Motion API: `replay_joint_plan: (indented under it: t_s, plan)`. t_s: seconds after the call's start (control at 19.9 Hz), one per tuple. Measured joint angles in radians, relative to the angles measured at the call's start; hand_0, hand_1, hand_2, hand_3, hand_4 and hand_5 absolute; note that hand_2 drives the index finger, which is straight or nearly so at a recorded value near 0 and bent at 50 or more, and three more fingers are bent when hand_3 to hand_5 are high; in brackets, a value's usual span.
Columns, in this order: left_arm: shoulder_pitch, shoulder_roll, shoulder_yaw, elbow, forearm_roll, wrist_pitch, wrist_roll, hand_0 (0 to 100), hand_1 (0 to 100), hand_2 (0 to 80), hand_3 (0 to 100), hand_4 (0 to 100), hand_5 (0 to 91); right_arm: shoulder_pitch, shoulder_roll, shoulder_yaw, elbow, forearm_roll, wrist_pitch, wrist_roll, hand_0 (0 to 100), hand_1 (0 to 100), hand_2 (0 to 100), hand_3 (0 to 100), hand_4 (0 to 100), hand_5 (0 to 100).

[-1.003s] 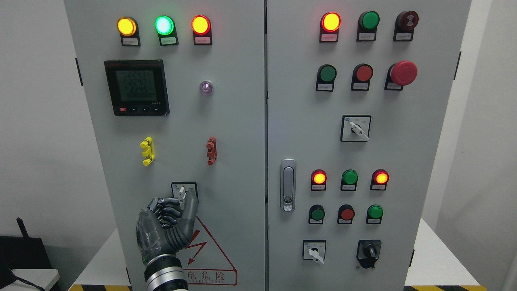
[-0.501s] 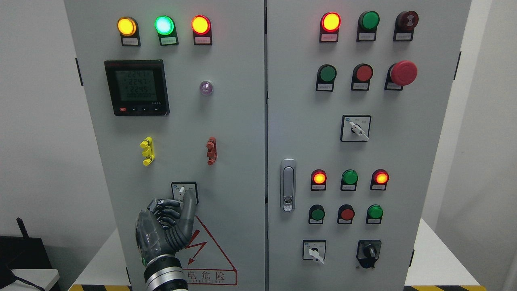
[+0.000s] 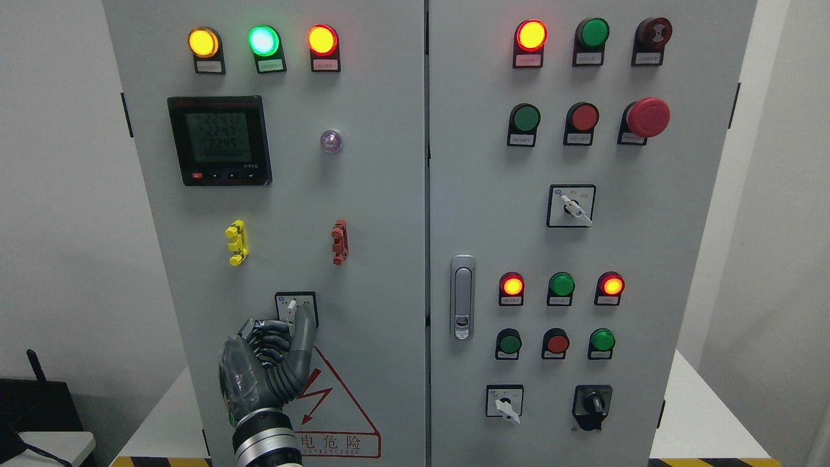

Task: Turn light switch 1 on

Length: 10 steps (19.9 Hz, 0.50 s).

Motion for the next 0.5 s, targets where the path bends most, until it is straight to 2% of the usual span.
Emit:
replay_joint_plan:
  t_s: [0.5]
  plan:
    - [-0.003, 0.0, 0.0, 0.0, -0.001, 0.008, -0.001, 22, 41, 59.3, 82, 86, 76.2, 0.0, 0.0, 0.0, 0.0, 0.0, 0.0, 0.0, 12, 39, 0, 0, 0, 0]
